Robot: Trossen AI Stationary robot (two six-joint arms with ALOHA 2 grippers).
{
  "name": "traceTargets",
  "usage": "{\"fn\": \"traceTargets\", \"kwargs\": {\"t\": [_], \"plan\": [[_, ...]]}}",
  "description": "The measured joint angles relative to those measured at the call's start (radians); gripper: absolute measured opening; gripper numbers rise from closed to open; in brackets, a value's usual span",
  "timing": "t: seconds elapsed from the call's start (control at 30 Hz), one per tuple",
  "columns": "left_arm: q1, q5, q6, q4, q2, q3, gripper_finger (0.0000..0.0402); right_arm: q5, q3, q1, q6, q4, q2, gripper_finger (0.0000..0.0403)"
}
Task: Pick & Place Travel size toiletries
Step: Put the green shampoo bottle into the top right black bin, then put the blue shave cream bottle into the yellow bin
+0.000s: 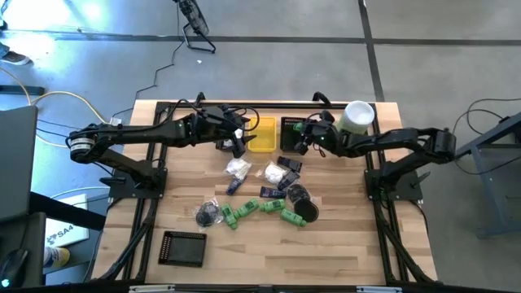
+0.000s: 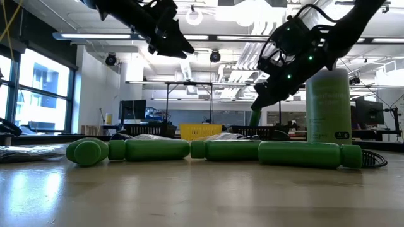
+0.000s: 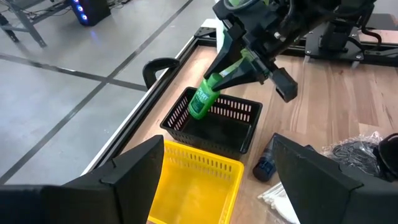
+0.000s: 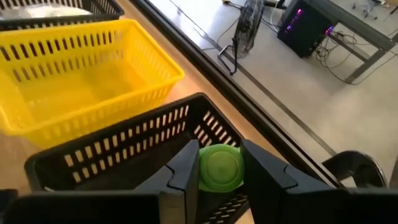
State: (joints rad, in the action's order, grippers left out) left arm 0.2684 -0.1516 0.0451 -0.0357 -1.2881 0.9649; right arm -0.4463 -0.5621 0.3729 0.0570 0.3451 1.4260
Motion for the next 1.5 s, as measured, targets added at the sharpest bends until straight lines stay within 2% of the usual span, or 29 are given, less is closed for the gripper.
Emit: {"fn": "traceTargets", "kwargs": {"t": [0.3,0.63,0.77,0.97,1.23,1.5], "plan": [[0.0,0.003,-0.001,0.0,0.0,0.0,0.0291,0.014,0.0,0.0,0.018,0.011,0.007,0.0097],[0.0,0.003,-0.003,-0.001,0.0,0.0,0.0291,0.034,0.0,-0.002,0.018,0.003,0.007,0.0188],[0.0,0.003,-0.005,-0.001,0.0,0.0,0.0291,0.036,0.0,-0.018,0.022,0.016,0.006,0.0201],[0.0,0.002,-0.004,-0.001,0.0,0.0,0.0291,0.037,0.0,-0.065,0.093,0.058,-0.022,0.0172],[0.0,0.001,-0.005,-0.013,0.0,0.0,0.0291,0.037,0.0,-0.124,0.154,0.077,-0.095,0.0098],[0.0,-0.001,-0.051,-0.001,-0.027,-0.001,0.0281,0.037,0.0,-0.126,0.148,0.057,-0.142,0.0039]]}}
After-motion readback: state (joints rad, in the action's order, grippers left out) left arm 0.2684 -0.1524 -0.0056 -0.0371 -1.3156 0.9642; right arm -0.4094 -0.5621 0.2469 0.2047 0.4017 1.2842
